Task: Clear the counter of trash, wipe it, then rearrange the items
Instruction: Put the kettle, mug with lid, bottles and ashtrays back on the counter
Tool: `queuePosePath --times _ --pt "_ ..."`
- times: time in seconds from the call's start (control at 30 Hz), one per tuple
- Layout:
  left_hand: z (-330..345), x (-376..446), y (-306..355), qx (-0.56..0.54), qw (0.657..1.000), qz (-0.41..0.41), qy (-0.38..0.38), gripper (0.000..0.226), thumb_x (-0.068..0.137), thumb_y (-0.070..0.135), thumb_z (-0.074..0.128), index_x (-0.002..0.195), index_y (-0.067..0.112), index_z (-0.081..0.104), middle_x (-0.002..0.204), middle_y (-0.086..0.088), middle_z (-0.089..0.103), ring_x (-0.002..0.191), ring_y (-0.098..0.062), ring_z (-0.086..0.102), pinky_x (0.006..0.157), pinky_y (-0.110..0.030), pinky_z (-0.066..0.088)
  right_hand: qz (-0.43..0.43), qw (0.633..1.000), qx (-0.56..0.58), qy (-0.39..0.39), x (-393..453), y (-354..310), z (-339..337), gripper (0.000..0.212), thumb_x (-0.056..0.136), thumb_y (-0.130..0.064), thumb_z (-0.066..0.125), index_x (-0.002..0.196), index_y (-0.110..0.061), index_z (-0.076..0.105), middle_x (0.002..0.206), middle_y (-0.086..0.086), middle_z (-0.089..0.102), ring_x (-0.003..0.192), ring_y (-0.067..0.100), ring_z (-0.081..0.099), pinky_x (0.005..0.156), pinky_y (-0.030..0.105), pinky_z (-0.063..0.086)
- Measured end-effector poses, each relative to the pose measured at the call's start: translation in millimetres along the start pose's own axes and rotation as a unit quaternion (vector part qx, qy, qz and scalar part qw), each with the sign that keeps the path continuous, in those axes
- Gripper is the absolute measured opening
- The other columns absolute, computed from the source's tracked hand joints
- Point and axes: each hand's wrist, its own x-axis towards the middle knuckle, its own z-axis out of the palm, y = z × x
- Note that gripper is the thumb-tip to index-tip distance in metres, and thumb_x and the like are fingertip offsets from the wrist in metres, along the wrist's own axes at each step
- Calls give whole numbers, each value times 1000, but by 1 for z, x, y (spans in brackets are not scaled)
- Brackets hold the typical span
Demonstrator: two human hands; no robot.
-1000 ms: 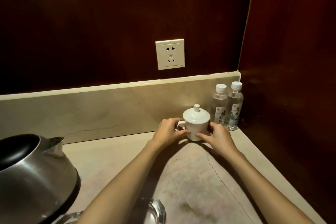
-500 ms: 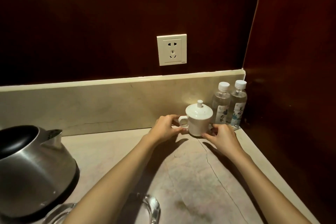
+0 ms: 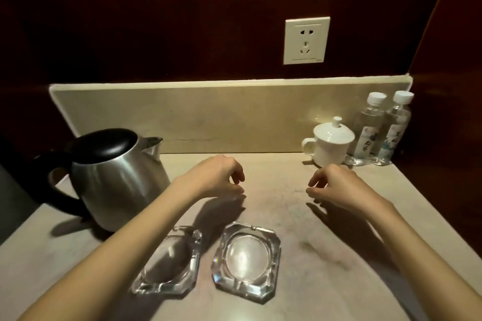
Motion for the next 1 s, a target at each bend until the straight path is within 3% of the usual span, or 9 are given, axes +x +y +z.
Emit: queuePosePath --times 0.17,0.37,0.5,0.67,0.77,0.87,1.0 --pt "4 -45 -9 29 999 3 -42 37 83 40 67 114 19 65 110 5 67 93 -13 64 82 -31 53 -25 990 -112 -78 -16 -33 19 21 79 -44 68 91 -27 68 86 -10 63 84 11 60 77 31 51" --pt "21 -64 1 89 994 42 -53 36 87 44 62 110 16 66 108 -5 67 98 -25 62 78 -33 48 -33 981 -171 -81 -39 -63 33 14 81 -39 67 87 -27 64 86 -8 58 85 15 58 70 28 46" --pt "28 -71 7 111 991 42 -61 44 84 53 62 98 12 67 98 -9 68 83 -27 59 69 -31 43 6 979 -184 -93 -57 -76 35 18 88 -39 61 87 -22 68 89 -4 64 84 17 60 73 30 49" --pt "36 -69 8 75 992 30 -97 38 85 53 60 83 15 59 98 -12 67 80 -25 51 70 -32 36 69 984 -84 -138 -84 -86 41 47 93 -49 51 73 -12 71 73 1 71 67 15 66 74 32 53" --pt "40 -67 6 46 995 27 -90 34 85 47 62 83 14 60 95 -12 66 80 -25 50 72 -32 35 91 982 -1 -163 -98 -87 53 36 88 -43 63 72 -12 70 65 1 70 56 9 65 69 29 55" --pt "43 -65 3 20 996 21 -83 36 85 44 61 67 14 51 76 -5 57 77 -25 51 70 -32 36 113 984 43 -131 -102 -86 62 29 85 -35 68 67 -14 66 55 -1 65 47 6 60 53 22 48" --pt "45 -60 -2 -11 997 -9 -80 42 86 40 60 56 16 45 61 0 48 73 -26 53 65 -31 37 139 981 85 -106 -95 -84 64 24 85 -27 67 74 -6 70 54 -2 63 44 7 57 48 20 43"
